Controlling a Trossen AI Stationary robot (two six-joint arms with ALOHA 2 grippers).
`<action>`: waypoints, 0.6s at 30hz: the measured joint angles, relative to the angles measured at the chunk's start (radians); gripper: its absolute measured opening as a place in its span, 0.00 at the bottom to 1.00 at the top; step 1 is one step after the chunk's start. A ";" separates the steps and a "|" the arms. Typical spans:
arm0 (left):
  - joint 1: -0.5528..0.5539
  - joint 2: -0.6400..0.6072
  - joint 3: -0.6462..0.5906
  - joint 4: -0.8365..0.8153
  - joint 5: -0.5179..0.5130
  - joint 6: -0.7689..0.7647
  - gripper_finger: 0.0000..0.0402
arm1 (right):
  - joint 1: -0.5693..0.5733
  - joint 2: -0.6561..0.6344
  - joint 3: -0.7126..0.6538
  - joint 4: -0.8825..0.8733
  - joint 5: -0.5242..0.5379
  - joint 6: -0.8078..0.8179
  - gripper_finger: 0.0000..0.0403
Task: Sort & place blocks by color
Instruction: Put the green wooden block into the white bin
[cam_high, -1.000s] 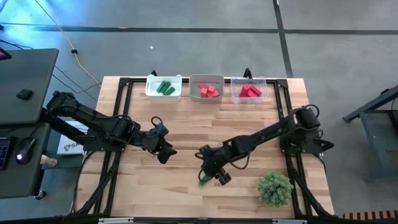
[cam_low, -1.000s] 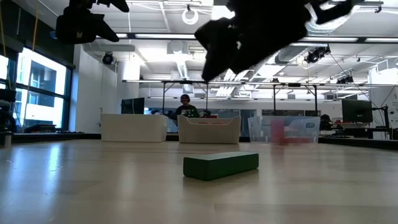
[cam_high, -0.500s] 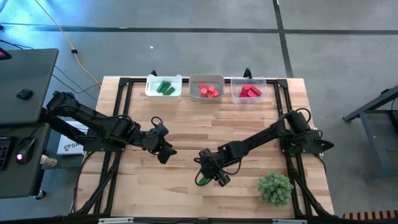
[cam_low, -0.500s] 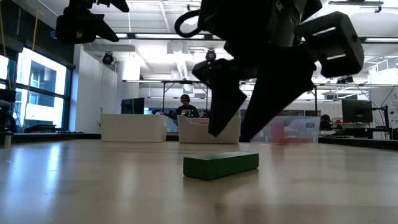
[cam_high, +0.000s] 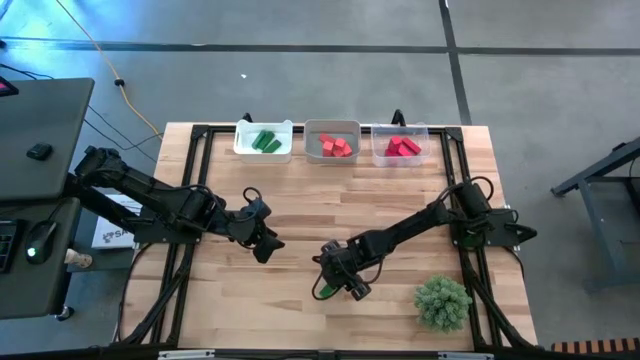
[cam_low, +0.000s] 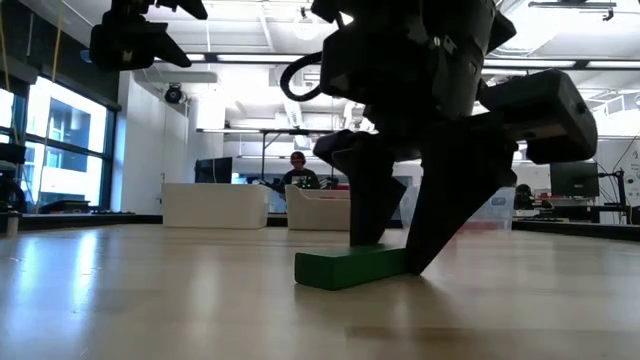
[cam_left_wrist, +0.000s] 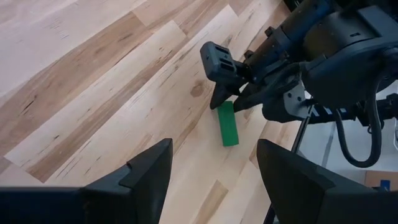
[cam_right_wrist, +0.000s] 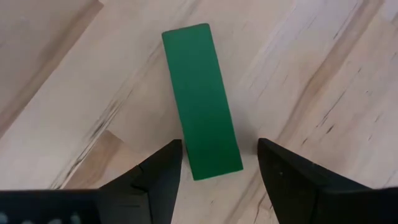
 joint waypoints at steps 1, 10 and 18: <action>0.000 0.000 0.000 0.000 0.000 0.000 0.56 | 0.001 0.000 0.000 0.000 0.001 0.010 0.49; 0.002 0.000 0.000 0.000 0.002 -0.029 0.56 | 0.007 0.000 0.001 0.000 0.001 0.021 0.23; 0.054 0.000 0.000 0.000 0.052 -0.077 0.56 | 0.004 -0.003 0.001 0.000 0.016 0.081 0.20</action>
